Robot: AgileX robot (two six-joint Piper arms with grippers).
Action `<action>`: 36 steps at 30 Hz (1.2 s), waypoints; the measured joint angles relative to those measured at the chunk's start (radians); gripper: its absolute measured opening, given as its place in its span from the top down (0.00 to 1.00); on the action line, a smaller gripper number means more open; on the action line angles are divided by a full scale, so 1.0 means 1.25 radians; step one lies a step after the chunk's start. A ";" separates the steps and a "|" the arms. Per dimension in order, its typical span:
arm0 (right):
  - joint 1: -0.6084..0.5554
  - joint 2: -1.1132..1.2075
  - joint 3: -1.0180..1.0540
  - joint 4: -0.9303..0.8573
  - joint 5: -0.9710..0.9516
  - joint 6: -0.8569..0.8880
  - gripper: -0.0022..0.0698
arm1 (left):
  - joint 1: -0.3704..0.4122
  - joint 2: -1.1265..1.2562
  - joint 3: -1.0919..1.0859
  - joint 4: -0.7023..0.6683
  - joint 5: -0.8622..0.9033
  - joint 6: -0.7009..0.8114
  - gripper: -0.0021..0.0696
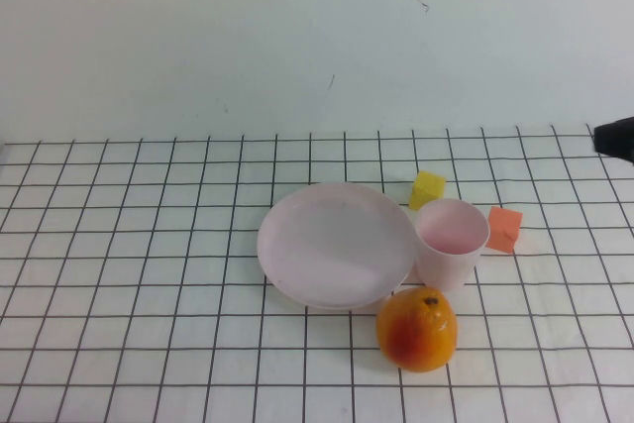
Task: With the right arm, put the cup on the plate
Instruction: Pick up the cup from the table
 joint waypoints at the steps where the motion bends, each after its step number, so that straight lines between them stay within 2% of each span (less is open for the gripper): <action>1: 0.006 0.028 -0.007 0.038 0.006 -0.049 0.63 | 0.000 0.000 0.000 0.000 0.000 0.000 0.97; 4: 0.041 0.107 -0.037 0.073 0.010 -0.115 0.51 | 0.000 0.000 0.000 0.000 0.000 0.000 0.97; 7: 0.095 0.181 -0.084 0.055 0.010 -0.132 0.47 | 0.000 0.000 0.000 0.000 0.000 0.000 0.97; 11: 0.156 0.273 -0.168 -0.044 0.019 -0.132 0.46 | 0.000 0.000 0.000 0.000 0.000 0.000 0.97; 19: 0.177 0.405 -0.316 -0.278 0.134 0.033 0.46 | 0.000 0.000 0.000 0.000 0.000 0.000 0.97; 26: 0.177 0.480 -0.343 -0.285 0.154 0.054 0.47 | 0.000 0.000 0.000 0.000 0.000 0.000 0.98; 30: 0.177 0.510 -0.343 -0.278 0.155 0.057 0.60 | 0.000 0.000 0.000 0.000 0.000 0.000 0.98; 34: 0.177 0.520 -0.356 -0.276 0.164 0.059 0.87 | 0.000 0.000 0.000 0.000 0.000 0.000 0.98; 36: 0.177 0.521 -0.380 -0.268 0.188 0.060 0.92 | 0.000 0.000 0.000 0.000 0.000 0.000 0.98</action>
